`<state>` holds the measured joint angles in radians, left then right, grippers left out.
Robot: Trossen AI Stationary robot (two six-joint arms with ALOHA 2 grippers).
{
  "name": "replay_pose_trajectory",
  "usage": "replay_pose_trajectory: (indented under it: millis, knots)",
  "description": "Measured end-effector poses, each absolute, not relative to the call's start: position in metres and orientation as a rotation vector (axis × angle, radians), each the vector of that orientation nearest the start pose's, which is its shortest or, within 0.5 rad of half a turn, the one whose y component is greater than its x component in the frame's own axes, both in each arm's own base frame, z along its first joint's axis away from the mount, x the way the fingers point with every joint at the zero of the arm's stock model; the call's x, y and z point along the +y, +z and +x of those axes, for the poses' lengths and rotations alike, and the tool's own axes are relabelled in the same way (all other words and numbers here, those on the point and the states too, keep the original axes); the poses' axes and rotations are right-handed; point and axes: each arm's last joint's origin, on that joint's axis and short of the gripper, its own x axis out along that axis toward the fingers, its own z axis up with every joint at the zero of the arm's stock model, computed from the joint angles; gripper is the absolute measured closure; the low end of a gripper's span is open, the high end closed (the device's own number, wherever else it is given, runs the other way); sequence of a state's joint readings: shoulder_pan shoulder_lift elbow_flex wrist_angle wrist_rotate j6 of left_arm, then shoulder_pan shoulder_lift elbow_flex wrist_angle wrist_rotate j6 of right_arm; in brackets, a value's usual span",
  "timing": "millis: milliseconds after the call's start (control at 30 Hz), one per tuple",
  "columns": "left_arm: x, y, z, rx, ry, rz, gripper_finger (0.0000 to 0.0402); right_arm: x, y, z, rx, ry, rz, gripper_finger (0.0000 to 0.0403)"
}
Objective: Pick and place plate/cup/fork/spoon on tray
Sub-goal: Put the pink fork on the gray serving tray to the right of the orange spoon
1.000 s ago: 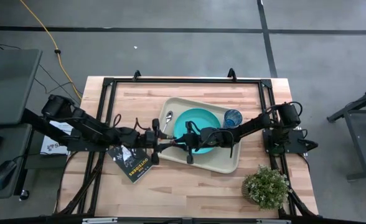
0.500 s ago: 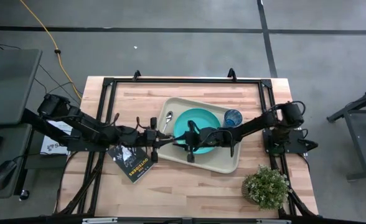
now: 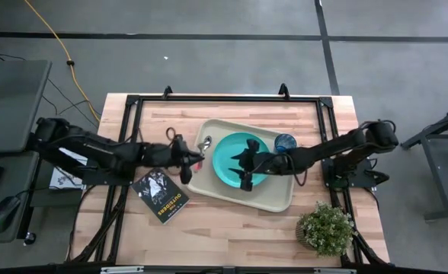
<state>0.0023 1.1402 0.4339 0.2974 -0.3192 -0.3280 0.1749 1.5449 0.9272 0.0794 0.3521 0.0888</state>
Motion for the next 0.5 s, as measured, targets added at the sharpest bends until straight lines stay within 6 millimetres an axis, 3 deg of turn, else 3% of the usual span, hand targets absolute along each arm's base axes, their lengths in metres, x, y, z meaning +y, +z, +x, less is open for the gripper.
replay_pose_trajectory:
  millis: [100,267,500]
  knots:
    - [0.029,0.183,0.225,0.402,0.293,-0.446,0.0401,0.05,0.232,0.322,0.496,-0.189,-0.05,0.0215]
    - [0.055,0.156,0.229,0.512,0.336,-0.7,0.0401,0.054,0.234,0.32,0.492,-0.164,-0.069,0.0215]
    - [0.06,0.135,0.236,0.571,0.299,-0.954,0.0401,0.054,0.234,0.32,0.501,-0.155,-0.061,0.0215]
